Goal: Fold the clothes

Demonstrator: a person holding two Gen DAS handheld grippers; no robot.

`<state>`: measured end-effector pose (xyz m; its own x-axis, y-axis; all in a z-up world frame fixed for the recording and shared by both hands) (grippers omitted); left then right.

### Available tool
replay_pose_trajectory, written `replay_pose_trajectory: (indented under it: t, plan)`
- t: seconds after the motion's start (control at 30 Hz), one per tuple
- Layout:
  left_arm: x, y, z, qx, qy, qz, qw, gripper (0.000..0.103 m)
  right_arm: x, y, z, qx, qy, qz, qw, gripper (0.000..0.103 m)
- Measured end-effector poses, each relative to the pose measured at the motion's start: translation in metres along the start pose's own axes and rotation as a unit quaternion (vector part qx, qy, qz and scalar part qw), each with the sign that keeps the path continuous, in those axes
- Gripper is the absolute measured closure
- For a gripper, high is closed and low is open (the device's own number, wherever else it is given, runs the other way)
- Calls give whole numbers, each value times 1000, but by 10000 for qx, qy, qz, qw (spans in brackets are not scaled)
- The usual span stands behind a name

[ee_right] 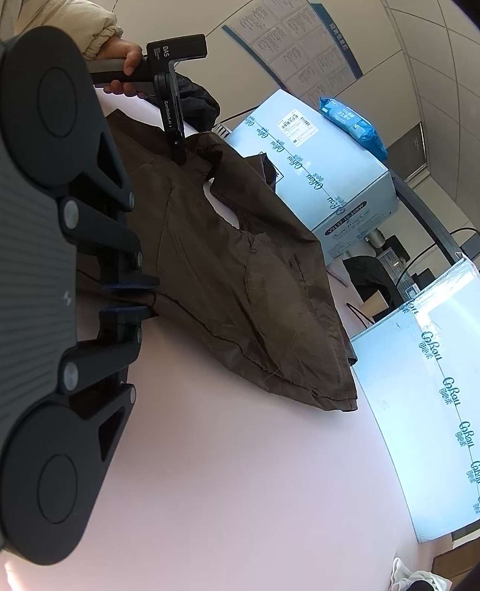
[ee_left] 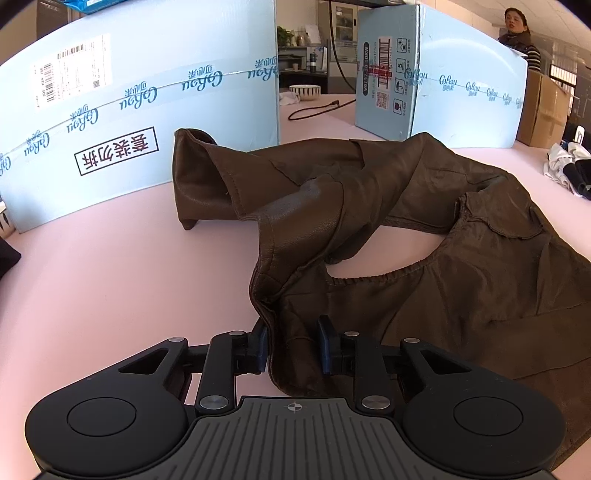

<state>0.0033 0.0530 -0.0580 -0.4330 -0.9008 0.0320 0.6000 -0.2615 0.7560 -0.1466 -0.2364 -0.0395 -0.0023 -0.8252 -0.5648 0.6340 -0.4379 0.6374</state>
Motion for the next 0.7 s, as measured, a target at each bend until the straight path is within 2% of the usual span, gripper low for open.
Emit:
replay_pose_trajectory:
  t: [0.47, 0.53, 0.7]
  plan:
    - [14, -26, 48, 235, -26, 471, 9986, 85, 6, 14, 30, 289, 484, -54, 9984, 95]
    - [15, -29, 55, 256, -6, 541, 9982, 91, 6, 17, 34, 310, 554, -88, 9979, 96]
    - [12, -41, 61, 199, 15, 727, 9972, 96, 5, 20, 45, 359, 648, -102, 9972, 96]
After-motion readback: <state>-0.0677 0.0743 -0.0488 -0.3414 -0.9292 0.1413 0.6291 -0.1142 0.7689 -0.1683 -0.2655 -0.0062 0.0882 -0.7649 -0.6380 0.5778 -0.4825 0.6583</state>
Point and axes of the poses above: each gripper's, at about its wrist camera, not at the fingertips, and z roughly against the way its jaws point, x to its right, y to its top, the point moved 10 cm from there along -z, roughly the way its jaws point, and after that the axes turned 5 degrees about -y, right-handed, at the moved point
